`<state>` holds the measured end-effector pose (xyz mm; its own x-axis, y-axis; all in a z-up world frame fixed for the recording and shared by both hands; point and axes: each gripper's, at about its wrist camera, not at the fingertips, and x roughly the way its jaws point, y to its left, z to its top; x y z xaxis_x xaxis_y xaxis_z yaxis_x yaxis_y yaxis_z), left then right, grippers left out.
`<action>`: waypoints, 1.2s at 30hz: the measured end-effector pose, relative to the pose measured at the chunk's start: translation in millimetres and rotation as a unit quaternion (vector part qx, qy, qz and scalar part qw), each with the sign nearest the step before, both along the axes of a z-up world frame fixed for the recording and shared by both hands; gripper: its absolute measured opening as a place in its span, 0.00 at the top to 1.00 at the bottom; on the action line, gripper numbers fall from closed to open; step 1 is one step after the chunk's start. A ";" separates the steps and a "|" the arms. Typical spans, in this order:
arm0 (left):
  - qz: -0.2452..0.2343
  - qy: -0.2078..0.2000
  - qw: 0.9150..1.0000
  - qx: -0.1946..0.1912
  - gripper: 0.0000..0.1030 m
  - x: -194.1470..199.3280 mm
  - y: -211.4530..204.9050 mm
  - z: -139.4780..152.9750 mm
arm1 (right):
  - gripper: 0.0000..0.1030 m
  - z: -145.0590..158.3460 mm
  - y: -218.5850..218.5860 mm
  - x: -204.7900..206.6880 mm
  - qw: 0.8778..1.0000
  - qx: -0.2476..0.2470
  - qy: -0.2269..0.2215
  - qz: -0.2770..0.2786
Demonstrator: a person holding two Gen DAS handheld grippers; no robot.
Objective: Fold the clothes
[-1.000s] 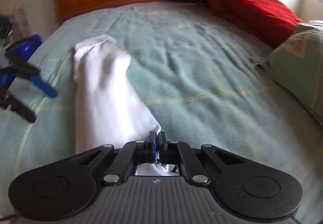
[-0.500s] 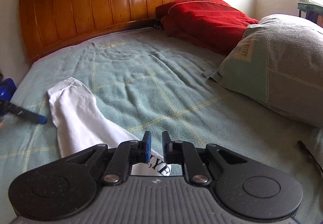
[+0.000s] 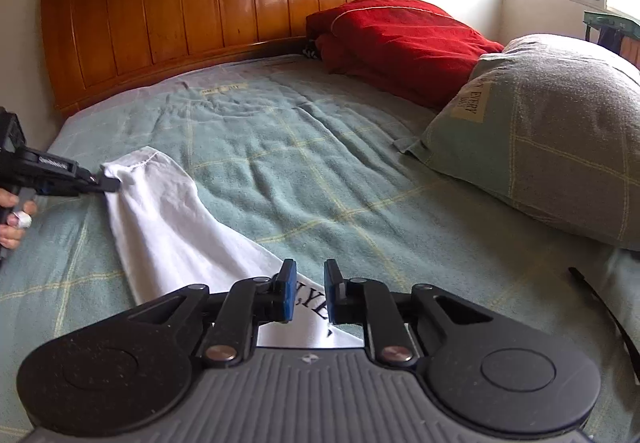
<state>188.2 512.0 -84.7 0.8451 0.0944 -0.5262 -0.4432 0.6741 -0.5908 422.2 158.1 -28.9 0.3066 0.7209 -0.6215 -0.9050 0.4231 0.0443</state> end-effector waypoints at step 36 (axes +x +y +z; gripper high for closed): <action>-0.116 0.118 0.971 0.174 0.59 66.8 -48.6 19.3 | 0.84 0.1 -5.1 -3.7 0.998 -0.036 -0.041 -0.022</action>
